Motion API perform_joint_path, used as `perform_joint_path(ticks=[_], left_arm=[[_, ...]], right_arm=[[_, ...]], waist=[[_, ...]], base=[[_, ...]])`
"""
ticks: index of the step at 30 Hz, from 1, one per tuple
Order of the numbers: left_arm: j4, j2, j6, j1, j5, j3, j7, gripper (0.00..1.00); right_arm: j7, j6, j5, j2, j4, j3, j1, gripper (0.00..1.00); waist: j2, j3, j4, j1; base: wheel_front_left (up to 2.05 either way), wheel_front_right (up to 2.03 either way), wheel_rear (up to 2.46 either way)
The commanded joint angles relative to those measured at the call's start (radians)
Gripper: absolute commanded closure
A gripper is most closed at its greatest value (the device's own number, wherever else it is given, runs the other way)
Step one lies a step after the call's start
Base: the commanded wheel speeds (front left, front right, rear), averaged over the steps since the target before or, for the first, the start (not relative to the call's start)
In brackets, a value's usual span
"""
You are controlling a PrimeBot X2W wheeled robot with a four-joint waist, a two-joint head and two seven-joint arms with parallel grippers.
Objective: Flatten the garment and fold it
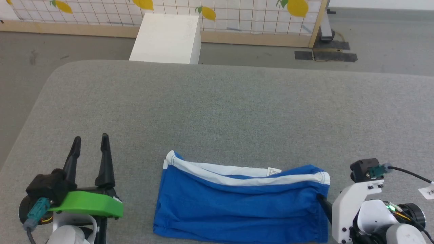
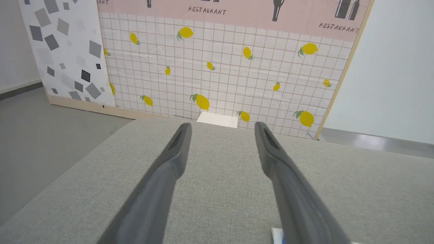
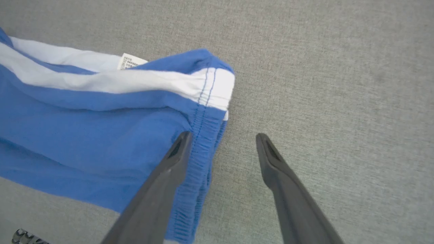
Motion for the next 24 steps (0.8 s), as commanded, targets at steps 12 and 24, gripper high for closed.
perform_joint_path(ticks=[12,24], left_arm=[[-0.017,-0.12,-0.09,0.004,0.119,0.107,-0.009,0.0],[0.016,-0.202,-0.169,0.016,0.182,0.18,-0.009,0.0]], right_arm=[[-0.038,-0.001,0.021,0.002,0.23,0.065,-0.08,0.0],[-0.014,-0.001,-0.025,-0.019,0.206,-0.042,-0.121,1.0]], waist=[[0.0,0.049,0.025,0.0],[0.0,0.034,0.023,0.0]], base=[[0.0,0.0,0.0],[0.0,0.0,0.0]])
